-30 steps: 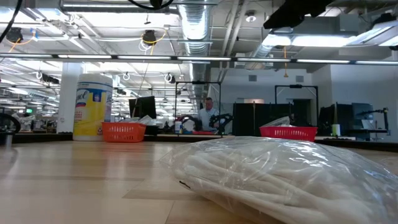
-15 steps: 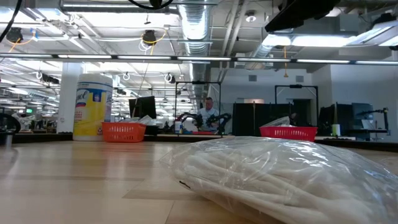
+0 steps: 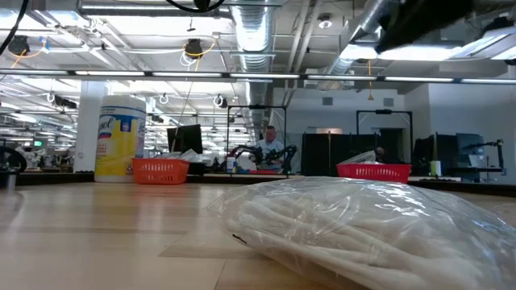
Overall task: Pick & Place Travel size toiletries
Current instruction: Put the blue toothbrush into the orange bin
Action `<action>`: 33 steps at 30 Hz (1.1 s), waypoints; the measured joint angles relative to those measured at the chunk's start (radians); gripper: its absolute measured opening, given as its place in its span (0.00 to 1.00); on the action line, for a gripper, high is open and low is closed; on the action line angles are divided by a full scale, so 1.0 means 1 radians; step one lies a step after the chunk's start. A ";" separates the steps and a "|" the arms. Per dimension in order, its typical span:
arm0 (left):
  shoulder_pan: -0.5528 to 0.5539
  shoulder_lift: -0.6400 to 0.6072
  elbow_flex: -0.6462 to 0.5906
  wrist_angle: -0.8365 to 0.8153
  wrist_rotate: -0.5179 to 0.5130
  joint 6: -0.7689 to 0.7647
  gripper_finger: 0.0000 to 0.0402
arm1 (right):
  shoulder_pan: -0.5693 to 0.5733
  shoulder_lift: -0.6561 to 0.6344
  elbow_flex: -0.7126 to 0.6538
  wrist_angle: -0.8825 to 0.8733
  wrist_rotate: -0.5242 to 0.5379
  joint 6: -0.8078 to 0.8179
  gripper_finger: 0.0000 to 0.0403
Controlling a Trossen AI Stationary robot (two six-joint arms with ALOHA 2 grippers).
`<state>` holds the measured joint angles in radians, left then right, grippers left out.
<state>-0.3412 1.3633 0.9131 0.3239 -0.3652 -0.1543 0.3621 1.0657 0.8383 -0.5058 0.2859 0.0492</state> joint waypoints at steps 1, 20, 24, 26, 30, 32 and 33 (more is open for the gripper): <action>0.000 0.000 0.000 0.000 0.000 0.000 0.28 | 0.012 0.000 0.000 -0.037 0.000 0.028 0.35; -0.037 0.000 0.000 -0.013 0.001 -0.010 0.28 | 0.347 0.002 0.000 -0.175 0.000 0.293 0.31; -0.048 0.000 0.000 -0.011 0.004 -0.007 0.28 | 0.390 0.002 -0.016 -0.166 0.000 0.303 0.29; -0.047 0.000 0.000 -0.011 0.003 -0.008 0.28 | 0.406 0.002 -0.041 -0.149 0.001 0.303 0.29; -0.046 0.000 0.000 -0.010 0.000 -0.008 0.28 | 0.418 0.003 -0.116 -0.100 0.001 0.308 0.29; -0.047 0.000 0.000 -0.010 0.000 -0.008 0.28 | 0.418 0.003 -0.154 -0.055 0.000 0.321 0.29; -0.047 0.000 0.000 -0.010 0.000 -0.008 0.28 | 0.418 0.003 -0.168 -0.040 -0.001 0.330 0.29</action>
<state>-0.3878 1.3636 0.9131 0.3138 -0.3656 -0.1619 0.7799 1.0687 0.6705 -0.5454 0.2852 0.3791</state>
